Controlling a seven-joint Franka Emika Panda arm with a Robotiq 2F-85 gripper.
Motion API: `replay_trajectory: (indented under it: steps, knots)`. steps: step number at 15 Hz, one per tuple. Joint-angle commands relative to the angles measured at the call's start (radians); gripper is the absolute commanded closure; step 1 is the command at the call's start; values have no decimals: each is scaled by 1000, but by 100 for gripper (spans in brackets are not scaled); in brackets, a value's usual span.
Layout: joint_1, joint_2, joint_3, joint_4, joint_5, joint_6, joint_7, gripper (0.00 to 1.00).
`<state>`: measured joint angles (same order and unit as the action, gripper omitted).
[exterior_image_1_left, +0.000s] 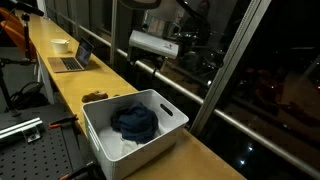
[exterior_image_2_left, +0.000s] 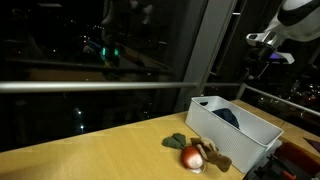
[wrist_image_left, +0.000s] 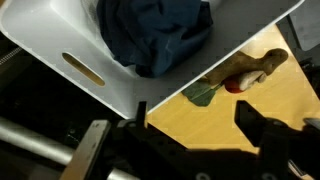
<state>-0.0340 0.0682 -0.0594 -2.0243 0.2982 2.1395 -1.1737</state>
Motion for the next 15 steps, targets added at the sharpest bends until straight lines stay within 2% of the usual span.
replay_trajectory:
  steps: [1, 5, 9, 14, 15]
  knots:
    - [48, 14, 69, -24, -76, 56, 70, 0]
    - [110, 70, 139, -53, -195, 119, 138, 0]
    - [142, 126, 174, -91, -295, 192, 197, 0]
    - [146, 178, 194, -92, -346, 200, 224, 0]
    - [135, 182, 207, -97, -307, 207, 196, 0]
